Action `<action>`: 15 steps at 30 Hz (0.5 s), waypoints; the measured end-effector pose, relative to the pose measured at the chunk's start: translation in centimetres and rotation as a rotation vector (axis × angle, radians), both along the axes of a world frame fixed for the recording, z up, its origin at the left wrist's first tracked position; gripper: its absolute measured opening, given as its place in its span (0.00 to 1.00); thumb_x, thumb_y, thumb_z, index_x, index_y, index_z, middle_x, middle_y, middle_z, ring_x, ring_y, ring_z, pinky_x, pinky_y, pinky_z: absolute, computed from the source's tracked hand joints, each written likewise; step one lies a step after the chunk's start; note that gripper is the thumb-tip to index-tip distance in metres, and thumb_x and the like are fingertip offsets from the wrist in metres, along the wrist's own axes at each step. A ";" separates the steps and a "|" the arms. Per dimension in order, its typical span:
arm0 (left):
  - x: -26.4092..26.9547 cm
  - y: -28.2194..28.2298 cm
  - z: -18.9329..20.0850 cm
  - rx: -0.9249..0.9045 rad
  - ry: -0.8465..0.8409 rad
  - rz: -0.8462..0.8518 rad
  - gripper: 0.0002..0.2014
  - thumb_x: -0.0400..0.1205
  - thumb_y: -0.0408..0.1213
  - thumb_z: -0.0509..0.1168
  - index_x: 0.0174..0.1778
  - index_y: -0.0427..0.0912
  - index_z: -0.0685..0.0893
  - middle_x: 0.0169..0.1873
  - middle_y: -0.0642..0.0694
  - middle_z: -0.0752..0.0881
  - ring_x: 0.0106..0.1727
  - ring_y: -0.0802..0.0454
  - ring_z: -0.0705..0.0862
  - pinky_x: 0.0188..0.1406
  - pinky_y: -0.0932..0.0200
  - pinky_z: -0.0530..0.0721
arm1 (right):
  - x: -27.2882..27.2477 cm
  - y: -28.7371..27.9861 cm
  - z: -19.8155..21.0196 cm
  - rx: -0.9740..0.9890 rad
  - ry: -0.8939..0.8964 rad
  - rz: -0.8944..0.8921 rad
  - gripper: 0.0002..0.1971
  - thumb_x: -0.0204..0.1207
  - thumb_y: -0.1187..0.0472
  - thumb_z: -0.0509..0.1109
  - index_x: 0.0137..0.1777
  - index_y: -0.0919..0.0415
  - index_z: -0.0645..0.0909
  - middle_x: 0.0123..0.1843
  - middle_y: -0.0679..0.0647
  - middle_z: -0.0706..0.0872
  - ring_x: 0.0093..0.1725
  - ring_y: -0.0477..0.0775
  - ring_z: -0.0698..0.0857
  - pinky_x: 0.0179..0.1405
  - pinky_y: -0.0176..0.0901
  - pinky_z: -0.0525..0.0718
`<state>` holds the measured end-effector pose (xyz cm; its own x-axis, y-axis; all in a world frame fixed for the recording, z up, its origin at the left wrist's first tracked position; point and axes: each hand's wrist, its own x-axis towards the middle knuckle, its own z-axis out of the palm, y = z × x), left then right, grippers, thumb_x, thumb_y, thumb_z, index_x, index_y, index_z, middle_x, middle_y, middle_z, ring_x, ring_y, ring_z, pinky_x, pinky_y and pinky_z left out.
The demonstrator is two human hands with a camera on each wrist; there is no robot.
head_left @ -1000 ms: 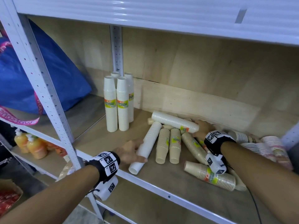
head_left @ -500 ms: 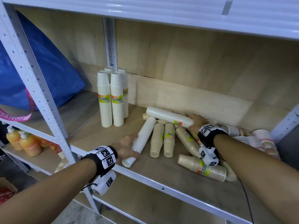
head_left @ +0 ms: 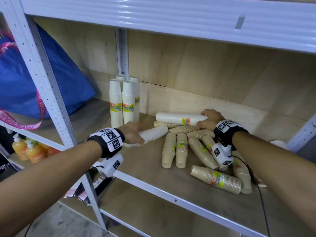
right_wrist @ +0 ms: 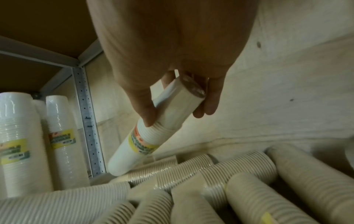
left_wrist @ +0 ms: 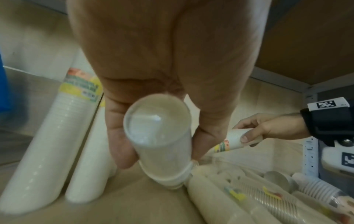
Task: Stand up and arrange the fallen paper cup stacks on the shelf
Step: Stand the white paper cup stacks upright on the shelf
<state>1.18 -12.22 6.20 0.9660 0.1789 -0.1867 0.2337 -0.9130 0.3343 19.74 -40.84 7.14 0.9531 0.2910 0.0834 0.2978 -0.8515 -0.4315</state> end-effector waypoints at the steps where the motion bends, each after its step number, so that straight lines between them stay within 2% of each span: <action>1: 0.3 0.4 0.7 -0.004 -0.020 0.007 0.31 0.76 0.44 0.74 0.76 0.45 0.75 0.67 0.46 0.81 0.63 0.47 0.81 0.59 0.55 0.81 | 0.1 0.3 0.4 0.026 -0.008 -0.002 0.30 0.66 0.56 0.82 0.69 0.56 0.80 0.65 0.56 0.83 0.56 0.55 0.81 0.50 0.39 0.74; 5: 1.2 1.4 3.6 -0.042 -0.098 -0.002 0.26 0.76 0.40 0.75 0.71 0.46 0.80 0.64 0.47 0.81 0.58 0.49 0.80 0.55 0.57 0.79 | -0.1 2.1 2.2 0.116 -0.041 0.004 0.28 0.66 0.55 0.83 0.67 0.54 0.81 0.66 0.55 0.82 0.60 0.55 0.81 0.51 0.38 0.73; 10: 2.4 2.3 6.1 -0.032 -0.238 -0.012 0.18 0.75 0.40 0.76 0.60 0.47 0.86 0.61 0.47 0.83 0.59 0.49 0.81 0.56 0.57 0.80 | -0.7 5.1 4.8 0.183 -0.109 0.062 0.24 0.67 0.57 0.82 0.63 0.57 0.83 0.62 0.57 0.84 0.59 0.56 0.82 0.52 0.39 0.77; 13: 2.8 2.8 7.3 -0.056 -0.341 0.005 0.15 0.75 0.39 0.76 0.58 0.44 0.87 0.58 0.47 0.85 0.54 0.52 0.80 0.51 0.60 0.78 | -1.7 7.1 6.8 0.195 -0.161 0.113 0.24 0.68 0.58 0.81 0.64 0.57 0.83 0.61 0.56 0.84 0.62 0.57 0.81 0.56 0.43 0.80; 15: 2.9 3.1 8.2 -0.073 -0.392 0.014 0.15 0.75 0.38 0.76 0.57 0.42 0.87 0.54 0.45 0.85 0.52 0.50 0.82 0.46 0.60 0.78 | -2.4 8.3 8.2 0.197 -0.185 0.138 0.23 0.69 0.58 0.80 0.65 0.55 0.82 0.61 0.55 0.83 0.64 0.58 0.79 0.59 0.47 0.81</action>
